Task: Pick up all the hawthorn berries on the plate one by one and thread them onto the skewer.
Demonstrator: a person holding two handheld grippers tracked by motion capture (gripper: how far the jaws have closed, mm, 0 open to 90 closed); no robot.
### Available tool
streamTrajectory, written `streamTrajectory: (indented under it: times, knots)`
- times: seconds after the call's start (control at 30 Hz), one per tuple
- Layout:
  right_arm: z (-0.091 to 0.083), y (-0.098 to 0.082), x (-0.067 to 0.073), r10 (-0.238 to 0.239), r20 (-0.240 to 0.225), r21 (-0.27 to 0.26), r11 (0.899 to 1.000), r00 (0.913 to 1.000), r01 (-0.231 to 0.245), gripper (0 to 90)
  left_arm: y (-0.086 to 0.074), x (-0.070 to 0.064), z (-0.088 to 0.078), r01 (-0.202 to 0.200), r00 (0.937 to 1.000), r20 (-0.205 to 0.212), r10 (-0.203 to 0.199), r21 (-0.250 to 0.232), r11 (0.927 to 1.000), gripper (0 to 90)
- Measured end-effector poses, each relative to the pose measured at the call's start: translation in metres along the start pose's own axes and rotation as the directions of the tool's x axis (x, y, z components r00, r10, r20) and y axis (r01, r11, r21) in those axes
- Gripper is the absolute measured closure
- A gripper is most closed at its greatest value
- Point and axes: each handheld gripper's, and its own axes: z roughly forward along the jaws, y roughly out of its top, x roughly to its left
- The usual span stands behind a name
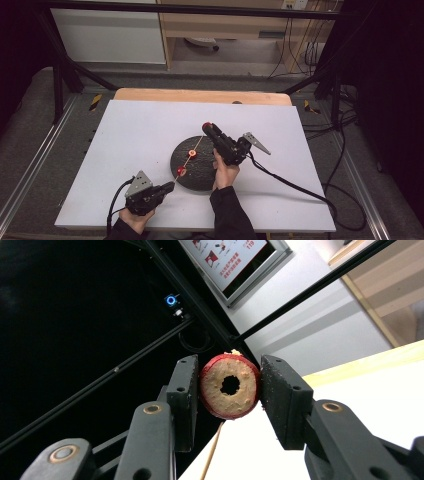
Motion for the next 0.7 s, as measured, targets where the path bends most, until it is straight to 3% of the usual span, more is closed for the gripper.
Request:
streamTrajectory:
  times: [0.43,0.7]
  knots:
    - [0.000,-0.004,-0.001,0.014,-0.007,0.001,1.000,0.9999,-0.014,60.5,0.000,0.000,0.000,0.003,1.0000,0.001,-0.003,-0.005,1.0000,88.0]
    - [0.000,-0.012,-0.001,0.034,-0.013,-0.001,0.999,0.9993,-0.034,60.5,0.001,-0.002,0.004,0.025,0.9997,0.002,-0.025,-0.010,0.9996,88.0]
